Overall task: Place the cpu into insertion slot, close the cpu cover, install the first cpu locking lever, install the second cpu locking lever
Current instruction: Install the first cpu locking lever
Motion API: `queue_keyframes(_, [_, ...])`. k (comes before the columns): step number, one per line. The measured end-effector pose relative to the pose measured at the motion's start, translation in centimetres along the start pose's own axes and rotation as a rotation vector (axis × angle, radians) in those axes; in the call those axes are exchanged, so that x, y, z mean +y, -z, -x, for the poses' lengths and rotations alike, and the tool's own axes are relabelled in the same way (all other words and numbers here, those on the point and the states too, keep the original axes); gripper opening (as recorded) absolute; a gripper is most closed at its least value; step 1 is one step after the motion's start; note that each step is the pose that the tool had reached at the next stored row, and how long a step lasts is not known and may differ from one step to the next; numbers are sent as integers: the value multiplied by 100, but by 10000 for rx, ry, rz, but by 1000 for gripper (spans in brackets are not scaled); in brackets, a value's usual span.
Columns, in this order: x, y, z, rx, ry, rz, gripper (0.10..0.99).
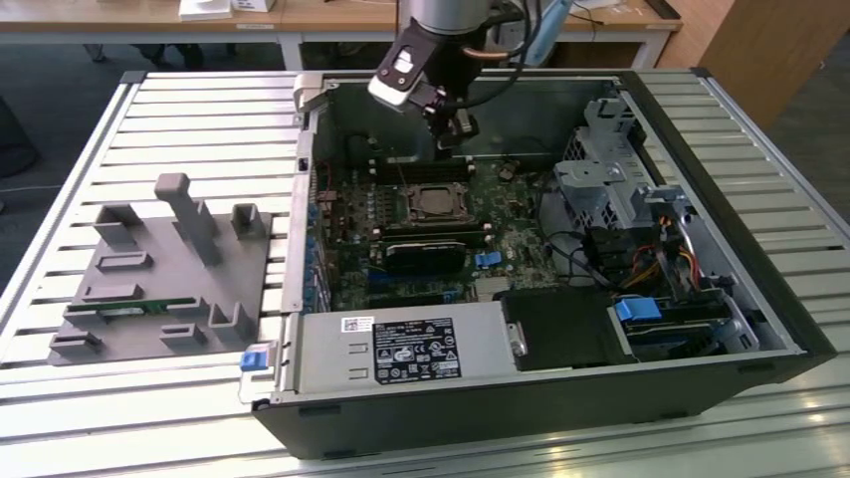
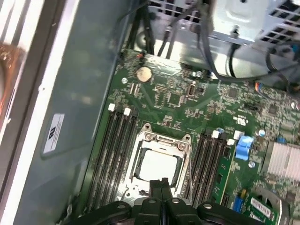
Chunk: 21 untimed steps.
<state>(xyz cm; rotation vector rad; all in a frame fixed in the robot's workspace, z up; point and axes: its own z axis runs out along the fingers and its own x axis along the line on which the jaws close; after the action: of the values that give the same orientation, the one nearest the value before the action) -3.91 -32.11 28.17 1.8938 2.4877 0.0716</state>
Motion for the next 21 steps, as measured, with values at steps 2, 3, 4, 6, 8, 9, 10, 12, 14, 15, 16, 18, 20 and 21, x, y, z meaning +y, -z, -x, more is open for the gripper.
queue_keyframes(2, [0,0,0,16,359,-6,106])
queue_keyframes(3, [0,0,0,25,555,-10,106])
queue_keyframes(4, [0,-1,0,33,734,-12,106])
queue_keyframes(6, [0,-1,0,49,1090,-18,106])
queue_keyframes(8, [0,-1,0,65,1426,-24,106])
queue_keyframes(9, [0,-1,0,72,1592,-26,106])
queue_keyframes(10, [0,-1,0,79,1738,-29,106])
queue_keyframes(12, [0,-1,0,91,2014,-33,106])
queue_keyframes(14, [0,-1,0,101,2236,-37,106])
queue_keyframes(15, [0,-1,0,105,2331,-39,106])
queue_keyframes(16, [0,-1,0,110,2424,-40,106])
queue_keyframes(18, [0,-1,0,117,2600,-43,106])
queue_keyframes(20, [0,-1,0,125,2772,-46,106])
queue_keyframes(21, [0,-1,0,129,2861,-47,106])
